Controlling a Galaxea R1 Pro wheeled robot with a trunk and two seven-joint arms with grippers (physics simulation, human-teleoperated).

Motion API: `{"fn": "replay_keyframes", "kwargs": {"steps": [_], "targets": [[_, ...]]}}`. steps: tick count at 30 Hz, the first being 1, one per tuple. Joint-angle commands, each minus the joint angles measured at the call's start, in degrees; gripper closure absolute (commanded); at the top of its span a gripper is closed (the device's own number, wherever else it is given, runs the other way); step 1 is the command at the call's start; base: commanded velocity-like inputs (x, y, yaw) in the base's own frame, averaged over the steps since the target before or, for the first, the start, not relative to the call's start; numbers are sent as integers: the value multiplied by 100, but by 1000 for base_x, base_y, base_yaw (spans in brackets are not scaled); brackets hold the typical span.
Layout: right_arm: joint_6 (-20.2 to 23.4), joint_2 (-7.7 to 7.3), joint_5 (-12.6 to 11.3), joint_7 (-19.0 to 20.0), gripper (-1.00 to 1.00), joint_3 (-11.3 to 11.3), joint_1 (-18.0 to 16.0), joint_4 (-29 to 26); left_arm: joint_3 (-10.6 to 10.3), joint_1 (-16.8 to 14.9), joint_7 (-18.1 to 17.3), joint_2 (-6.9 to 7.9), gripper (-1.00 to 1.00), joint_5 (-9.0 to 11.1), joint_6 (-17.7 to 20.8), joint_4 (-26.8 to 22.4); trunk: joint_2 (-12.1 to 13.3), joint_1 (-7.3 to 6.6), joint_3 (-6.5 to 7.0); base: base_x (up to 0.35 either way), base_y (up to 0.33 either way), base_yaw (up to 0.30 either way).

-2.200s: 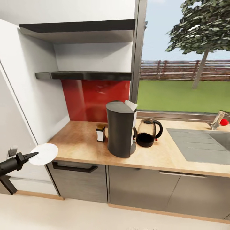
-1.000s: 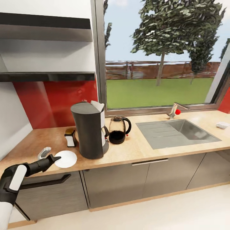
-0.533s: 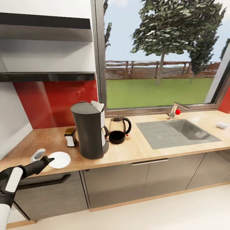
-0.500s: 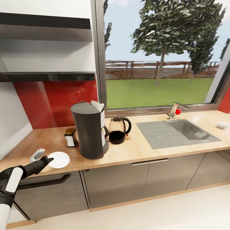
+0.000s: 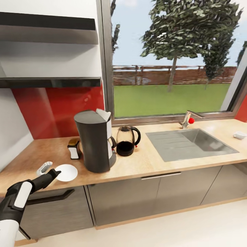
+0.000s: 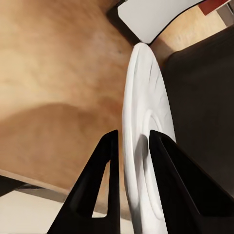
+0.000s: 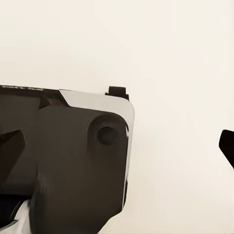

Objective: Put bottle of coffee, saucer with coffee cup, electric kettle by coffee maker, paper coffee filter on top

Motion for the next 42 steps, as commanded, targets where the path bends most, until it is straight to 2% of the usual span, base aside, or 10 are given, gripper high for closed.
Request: {"fn": "replay_keyframes", "kwargs": {"steps": [1, 16, 24, 25, 29, 38, 42], "targets": [[36, -4, 38, 20, -100, 8, 0, -14, 17, -7, -19, -3, 100, -8, 30, 6, -13, 5, -13, 111, -46, 0], [45, 2, 38, 20, -100, 8, 2, -14, 9, -7, -19, 5, 100, -8, 10, 42, -13, 5, -13, 79, -3, 0], [45, 2, 37, 20, -100, 8, 3, -14, 13, -6, -15, 13, 100, -18, -13, 377, -13, 5, -13, 1, 0, 0], [45, 2, 37, 20, -100, 8, 3, -14, 14, -6, -13, 16, 100, -18, -50, 428, -13, 5, -13, 0, 0, 0], [45, 2, 38, 20, -100, 8, 3, -14, -20, -7, -6, 19, 100, -19, -600, 519, -13, 5, -13, 0, 0, 0], [45, 2, 38, 20, -100, 8, 3, -14, -28, -7, -2, 10, 100, -19, -746, 544, -13, 5, -13, 102, 0, 0], [45, 4, 38, 21, -100, 8, 3, -14, -28, -7, -9, 13, 100, -25, -762, 744, -13, 5, -13, 39, 0, 0]]}}
